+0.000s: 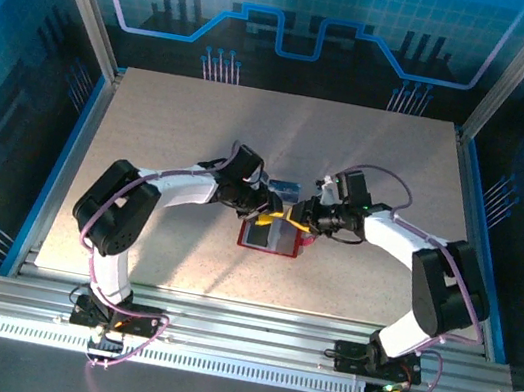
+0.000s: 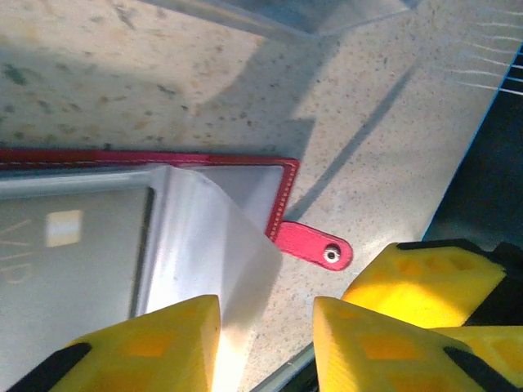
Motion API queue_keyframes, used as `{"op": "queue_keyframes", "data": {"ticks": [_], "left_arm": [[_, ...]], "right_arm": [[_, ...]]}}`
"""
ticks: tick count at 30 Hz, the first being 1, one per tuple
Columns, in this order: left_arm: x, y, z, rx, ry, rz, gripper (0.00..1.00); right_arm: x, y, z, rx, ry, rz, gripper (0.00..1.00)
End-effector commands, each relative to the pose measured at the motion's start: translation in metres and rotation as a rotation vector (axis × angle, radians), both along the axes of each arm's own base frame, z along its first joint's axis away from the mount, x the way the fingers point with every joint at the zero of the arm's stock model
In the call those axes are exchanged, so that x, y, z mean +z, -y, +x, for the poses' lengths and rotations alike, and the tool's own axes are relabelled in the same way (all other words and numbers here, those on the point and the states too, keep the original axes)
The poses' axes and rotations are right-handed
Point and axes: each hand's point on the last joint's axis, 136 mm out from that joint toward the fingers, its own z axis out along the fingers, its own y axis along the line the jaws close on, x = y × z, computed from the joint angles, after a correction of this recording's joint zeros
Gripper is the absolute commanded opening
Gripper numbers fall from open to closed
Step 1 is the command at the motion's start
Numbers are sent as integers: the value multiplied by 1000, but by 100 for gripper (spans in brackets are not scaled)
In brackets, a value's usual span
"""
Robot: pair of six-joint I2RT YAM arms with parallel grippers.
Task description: Take the credit cards out of the card holder
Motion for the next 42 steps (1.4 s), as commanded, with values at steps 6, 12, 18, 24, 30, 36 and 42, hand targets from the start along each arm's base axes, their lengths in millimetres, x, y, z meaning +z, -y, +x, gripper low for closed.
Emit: {"op": "queue_keyframes", "data": {"ticks": [6,12,18,24,30,36,42], "left_arm": [[-2,26,-7,-74,-37,-4,47],[-9,34,-6,-87,-69,47,52],[-18,36,-10,-96,-90,101,55],[-27,40,-14,-124,-96,152,56],[-35,46,-20,-138,-107,153,56],[-34,47,-21,-145,-97,149,56],[-12,42,-11,-111,-7,113,56]], "right_arm": [[6,33,-5,-55,19,-63,29],[15,40,-6,-82,36,-42,29],[17,50,-11,-121,53,-36,30],[17,55,-15,-137,52,-28,30],[20,55,-15,-142,60,-15,31],[22,51,-11,-137,62,0,31],[26,36,-4,-88,56,-2,30]]}}
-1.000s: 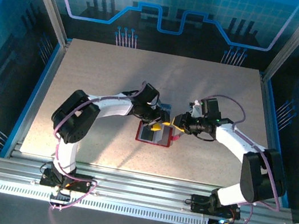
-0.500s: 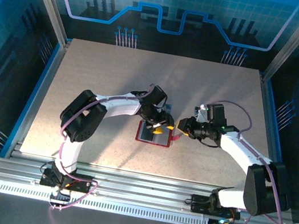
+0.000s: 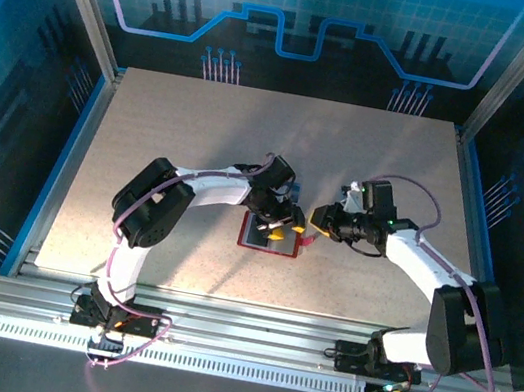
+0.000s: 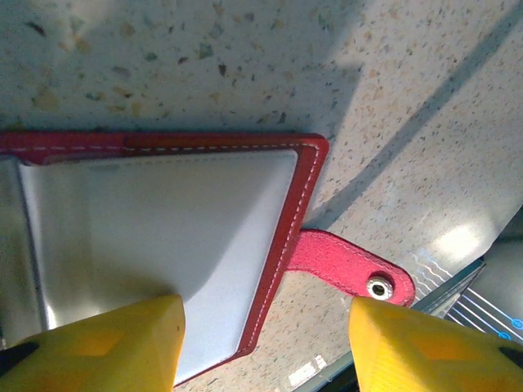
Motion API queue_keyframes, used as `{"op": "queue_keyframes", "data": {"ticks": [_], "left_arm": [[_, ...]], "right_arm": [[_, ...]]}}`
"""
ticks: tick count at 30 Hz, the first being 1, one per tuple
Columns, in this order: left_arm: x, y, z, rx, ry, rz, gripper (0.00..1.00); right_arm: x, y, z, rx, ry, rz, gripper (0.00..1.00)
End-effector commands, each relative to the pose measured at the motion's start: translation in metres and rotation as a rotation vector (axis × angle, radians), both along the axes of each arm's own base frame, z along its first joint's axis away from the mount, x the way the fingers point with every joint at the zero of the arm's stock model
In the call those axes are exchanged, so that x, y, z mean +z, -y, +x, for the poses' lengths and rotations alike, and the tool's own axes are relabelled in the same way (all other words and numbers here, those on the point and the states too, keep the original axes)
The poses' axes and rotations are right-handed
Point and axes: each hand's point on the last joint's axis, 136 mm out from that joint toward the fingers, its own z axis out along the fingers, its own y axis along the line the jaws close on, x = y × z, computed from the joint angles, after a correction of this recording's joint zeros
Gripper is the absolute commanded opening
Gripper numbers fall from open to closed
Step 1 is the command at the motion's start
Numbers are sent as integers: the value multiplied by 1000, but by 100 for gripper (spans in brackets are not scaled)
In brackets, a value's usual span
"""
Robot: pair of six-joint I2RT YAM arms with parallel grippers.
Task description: Take the credit cards out of the card holder
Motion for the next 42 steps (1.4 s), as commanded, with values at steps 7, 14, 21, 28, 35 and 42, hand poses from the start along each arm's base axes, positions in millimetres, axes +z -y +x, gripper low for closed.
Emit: {"op": "queue_keyframes", "data": {"ticks": [7,14,21,28,35,42], "left_arm": [[30,-36,16,97,130,-49,56],[28,-71,20,172,132,-54,56],[20,-94,19,224,117,-63,56],[14,-101,17,256,108,-80,54],[13,-102,16,272,107,-101,50],[13,-105,12,273,109,-99,42]], "right_arm": [[4,-34,11,84,-22,6,30],[2,-65,20,145,-39,-1,30],[-5,-92,23,192,-69,-4,29],[-12,-106,19,225,-92,-10,29],[-18,-106,15,233,-102,-22,29],[-27,-105,11,234,-117,-25,29]]}}
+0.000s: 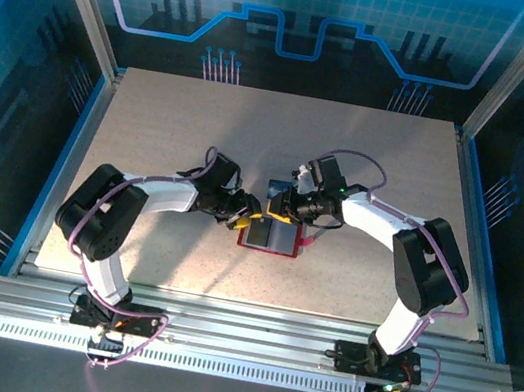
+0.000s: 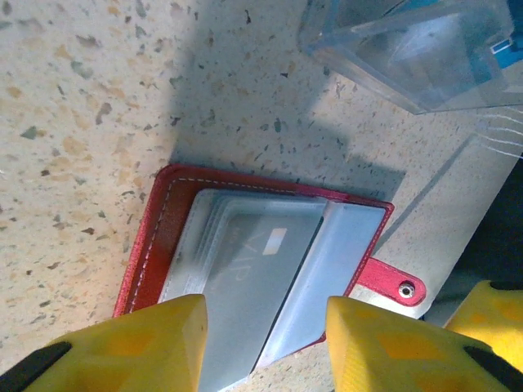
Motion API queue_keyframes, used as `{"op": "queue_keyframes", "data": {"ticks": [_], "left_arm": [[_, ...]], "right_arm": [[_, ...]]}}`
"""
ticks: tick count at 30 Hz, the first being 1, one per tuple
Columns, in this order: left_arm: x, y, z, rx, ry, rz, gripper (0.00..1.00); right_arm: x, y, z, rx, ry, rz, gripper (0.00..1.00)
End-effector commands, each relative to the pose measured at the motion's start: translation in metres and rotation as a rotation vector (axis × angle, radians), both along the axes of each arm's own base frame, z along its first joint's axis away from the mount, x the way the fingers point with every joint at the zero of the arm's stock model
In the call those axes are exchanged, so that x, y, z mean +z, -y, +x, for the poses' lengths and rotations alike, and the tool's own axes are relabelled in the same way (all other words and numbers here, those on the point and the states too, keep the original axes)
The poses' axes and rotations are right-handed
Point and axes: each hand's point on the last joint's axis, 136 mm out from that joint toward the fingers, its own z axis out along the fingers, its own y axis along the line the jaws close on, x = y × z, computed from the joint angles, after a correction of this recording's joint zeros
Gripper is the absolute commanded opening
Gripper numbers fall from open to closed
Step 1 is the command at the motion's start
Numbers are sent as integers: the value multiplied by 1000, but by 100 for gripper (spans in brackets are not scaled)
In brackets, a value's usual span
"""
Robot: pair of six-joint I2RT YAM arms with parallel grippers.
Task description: Take the credit cards out of the card holder
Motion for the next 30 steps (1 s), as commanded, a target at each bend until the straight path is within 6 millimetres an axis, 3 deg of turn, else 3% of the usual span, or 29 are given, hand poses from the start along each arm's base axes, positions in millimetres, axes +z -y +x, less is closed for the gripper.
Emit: {"op": "queue_keyframes", "data": {"ticks": [1,15,30], "left_arm": [[9,0,-1,-1,18,-28,41],[8,3,0,-8,10,-46,26],[5,4,-3,-15,1,-53,17]], "right_arm": [[-9,-3,-9,15,-32,-4,29],[-25,-1,-16,-2,-58,-1,29],[-34,-3,-19,3,-82,-3,29]]}}
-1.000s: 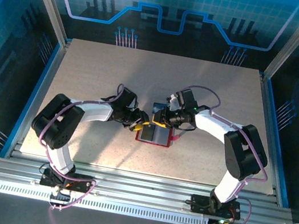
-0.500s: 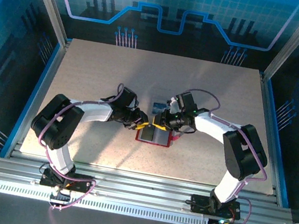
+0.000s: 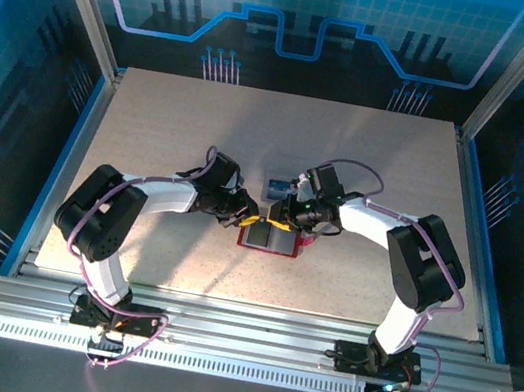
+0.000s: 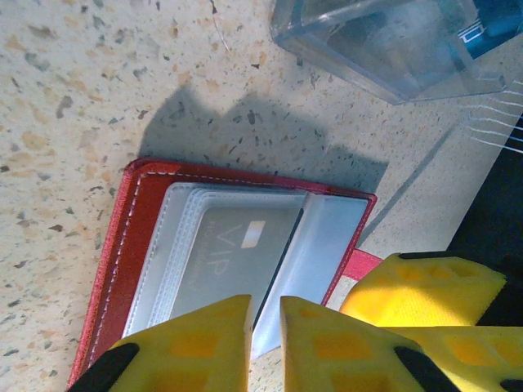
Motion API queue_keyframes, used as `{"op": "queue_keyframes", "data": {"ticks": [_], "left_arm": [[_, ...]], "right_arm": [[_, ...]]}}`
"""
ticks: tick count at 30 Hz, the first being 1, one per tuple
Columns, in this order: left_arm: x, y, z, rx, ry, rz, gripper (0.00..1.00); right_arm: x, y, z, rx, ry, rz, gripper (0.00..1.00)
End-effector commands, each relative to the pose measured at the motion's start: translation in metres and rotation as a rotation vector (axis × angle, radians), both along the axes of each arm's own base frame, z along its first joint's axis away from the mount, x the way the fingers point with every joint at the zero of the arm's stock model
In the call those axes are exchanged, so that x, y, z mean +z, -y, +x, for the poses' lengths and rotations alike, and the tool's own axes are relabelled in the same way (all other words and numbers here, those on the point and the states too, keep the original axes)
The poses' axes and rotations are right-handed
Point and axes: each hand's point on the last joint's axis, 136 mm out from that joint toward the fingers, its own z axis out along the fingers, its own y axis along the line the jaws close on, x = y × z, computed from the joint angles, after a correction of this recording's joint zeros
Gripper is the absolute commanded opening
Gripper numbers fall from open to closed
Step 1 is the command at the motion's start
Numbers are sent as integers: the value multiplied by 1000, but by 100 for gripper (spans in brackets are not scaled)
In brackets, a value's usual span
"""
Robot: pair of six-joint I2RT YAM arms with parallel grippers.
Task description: Take the credit cards out of the card holder
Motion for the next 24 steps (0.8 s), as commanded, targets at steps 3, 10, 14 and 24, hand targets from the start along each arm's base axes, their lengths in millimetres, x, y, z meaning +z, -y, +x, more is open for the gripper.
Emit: {"op": "queue_keyframes", "data": {"ticks": [3,10,14,24], "left_arm": [[-2,-1,-5,-4,-18,-23,16],[-4,0,-7,-5,-25,-23,15],[-8,-2,-9,3,-29,1,13],[-17,-4,-17,-9,-49,35,12]], "right_arm": [[-11,-6,-12,25,-42,2,29],[-16,-8,-17,35,-55,-1,29],[-19,-8,-19,37,-60,-6,28],[-23,-9,-21,42,-66,-16,29]]}}
